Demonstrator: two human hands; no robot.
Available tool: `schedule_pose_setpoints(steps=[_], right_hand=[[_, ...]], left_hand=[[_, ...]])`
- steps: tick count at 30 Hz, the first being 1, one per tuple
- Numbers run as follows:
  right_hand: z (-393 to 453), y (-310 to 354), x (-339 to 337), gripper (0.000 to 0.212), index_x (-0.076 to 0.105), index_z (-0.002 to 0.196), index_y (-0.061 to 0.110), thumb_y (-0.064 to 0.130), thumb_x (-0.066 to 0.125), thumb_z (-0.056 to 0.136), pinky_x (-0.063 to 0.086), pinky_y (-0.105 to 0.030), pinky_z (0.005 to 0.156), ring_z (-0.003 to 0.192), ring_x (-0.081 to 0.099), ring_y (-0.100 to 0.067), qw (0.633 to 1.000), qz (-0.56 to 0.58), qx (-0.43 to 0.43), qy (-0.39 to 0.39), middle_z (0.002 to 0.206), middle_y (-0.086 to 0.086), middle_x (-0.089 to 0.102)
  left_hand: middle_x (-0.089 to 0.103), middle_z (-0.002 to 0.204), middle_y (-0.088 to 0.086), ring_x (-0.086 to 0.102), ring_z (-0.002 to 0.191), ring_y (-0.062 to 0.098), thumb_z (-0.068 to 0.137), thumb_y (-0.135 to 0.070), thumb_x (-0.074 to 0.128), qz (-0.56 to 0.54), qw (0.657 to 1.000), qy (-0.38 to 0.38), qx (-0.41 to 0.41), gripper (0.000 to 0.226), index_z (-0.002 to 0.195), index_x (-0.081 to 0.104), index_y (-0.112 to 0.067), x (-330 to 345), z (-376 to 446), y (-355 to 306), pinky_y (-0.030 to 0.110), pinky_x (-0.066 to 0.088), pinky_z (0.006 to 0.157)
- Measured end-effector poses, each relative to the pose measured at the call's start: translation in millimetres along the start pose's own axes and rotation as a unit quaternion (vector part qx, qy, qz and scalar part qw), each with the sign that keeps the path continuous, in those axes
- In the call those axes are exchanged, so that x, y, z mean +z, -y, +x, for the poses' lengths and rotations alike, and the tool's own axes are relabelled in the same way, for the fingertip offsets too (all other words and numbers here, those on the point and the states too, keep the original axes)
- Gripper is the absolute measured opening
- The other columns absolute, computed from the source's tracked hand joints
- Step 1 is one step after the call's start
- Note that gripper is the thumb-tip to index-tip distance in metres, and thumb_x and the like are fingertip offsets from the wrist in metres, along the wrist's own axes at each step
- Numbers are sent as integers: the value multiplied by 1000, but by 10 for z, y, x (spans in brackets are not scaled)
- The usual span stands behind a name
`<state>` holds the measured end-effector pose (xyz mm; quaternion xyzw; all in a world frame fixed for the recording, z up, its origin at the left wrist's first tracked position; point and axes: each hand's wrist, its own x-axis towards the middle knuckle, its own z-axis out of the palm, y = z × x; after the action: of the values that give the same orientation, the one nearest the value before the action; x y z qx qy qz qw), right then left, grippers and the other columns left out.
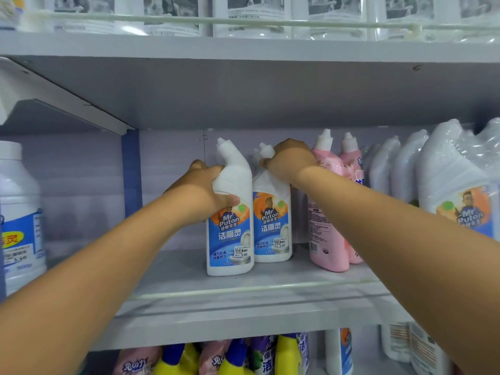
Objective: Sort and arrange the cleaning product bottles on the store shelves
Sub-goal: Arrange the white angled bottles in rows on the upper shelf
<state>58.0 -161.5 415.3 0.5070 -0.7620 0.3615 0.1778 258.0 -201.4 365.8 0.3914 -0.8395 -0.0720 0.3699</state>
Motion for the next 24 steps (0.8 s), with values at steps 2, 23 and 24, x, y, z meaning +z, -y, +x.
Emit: schedule_pose_setpoints(steps=[2,23,24], right_hand=[[-46,-1,0,40,65,102,12,49,52,98,33,-27,52,74,57,-25,1000,12,5,8,100,-9,67],[-1148,-336,-26,53,49,142,24,38,68,95,44,-19,64,90,61,-6,952,296,54,52,123,7,62],[-1250,-396,-97,58,45,147,23,38,67,95,44,-17,67,96,61,-4,950,304,43,64,128,7,61]], left_hand=[[39,121,-4,62,96,20,84,-47,78,-24,1000,-11,-1,52,130,55,-40,26,-34,19,43,62,81],[61,91,-12,60,82,5,87,-35,79,-363,923,30,-124,42,116,50,-23,135,-562,57,35,50,82],[62,93,-13,60,83,4,87,-36,79,-362,924,30,-121,35,104,51,-23,148,-620,14,33,50,80]])
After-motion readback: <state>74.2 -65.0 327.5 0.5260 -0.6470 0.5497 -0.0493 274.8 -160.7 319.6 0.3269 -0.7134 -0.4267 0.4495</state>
